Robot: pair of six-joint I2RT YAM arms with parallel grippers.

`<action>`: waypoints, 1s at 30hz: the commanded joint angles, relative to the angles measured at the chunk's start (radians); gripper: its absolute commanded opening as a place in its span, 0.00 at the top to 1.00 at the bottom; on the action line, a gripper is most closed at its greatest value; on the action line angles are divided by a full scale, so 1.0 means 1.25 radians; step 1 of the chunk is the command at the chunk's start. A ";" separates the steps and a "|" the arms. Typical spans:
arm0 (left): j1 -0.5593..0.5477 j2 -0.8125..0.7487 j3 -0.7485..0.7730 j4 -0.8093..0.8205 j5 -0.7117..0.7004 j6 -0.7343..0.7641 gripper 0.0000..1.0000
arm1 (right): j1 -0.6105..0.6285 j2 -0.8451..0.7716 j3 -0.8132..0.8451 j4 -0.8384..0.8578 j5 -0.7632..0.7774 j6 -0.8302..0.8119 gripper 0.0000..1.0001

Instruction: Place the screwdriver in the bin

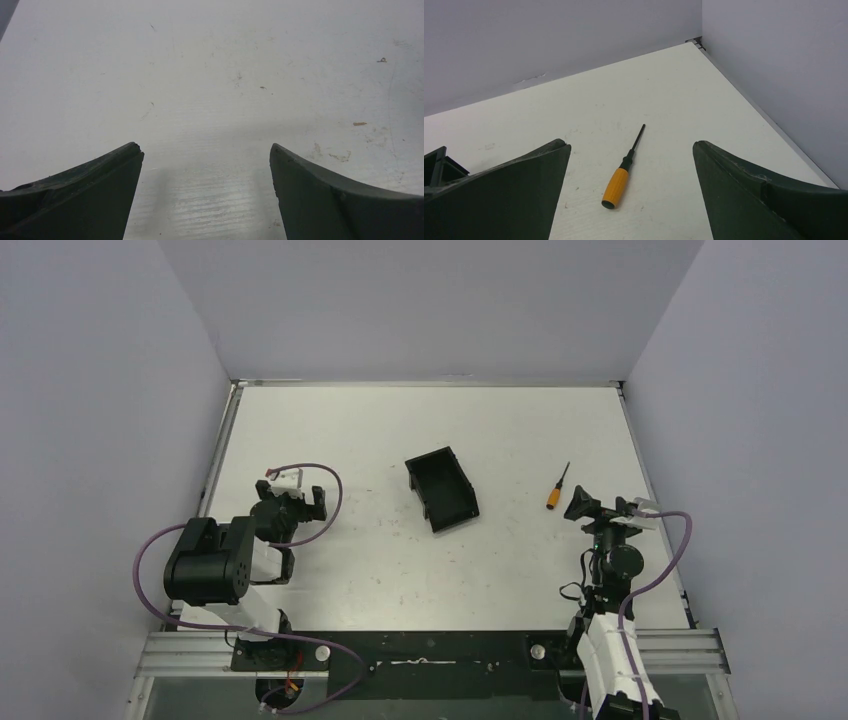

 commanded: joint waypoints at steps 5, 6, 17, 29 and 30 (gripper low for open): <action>-0.002 -0.006 0.013 0.044 0.006 -0.010 0.03 | 0.006 -0.062 -0.046 -0.047 0.063 0.036 0.00; -0.002 -0.005 0.014 0.044 0.006 -0.010 0.03 | 0.006 -0.076 -0.023 -0.083 0.087 0.063 0.00; -0.002 -0.005 0.014 0.044 0.006 -0.010 0.03 | 0.006 0.058 0.473 -0.478 -0.015 0.105 0.00; -0.002 -0.004 0.014 0.043 0.005 -0.010 0.03 | 0.076 0.671 0.861 -0.954 -0.020 -0.031 0.00; -0.002 -0.006 0.014 0.043 0.004 -0.009 0.03 | 0.101 0.694 0.855 -0.954 0.023 -0.033 0.00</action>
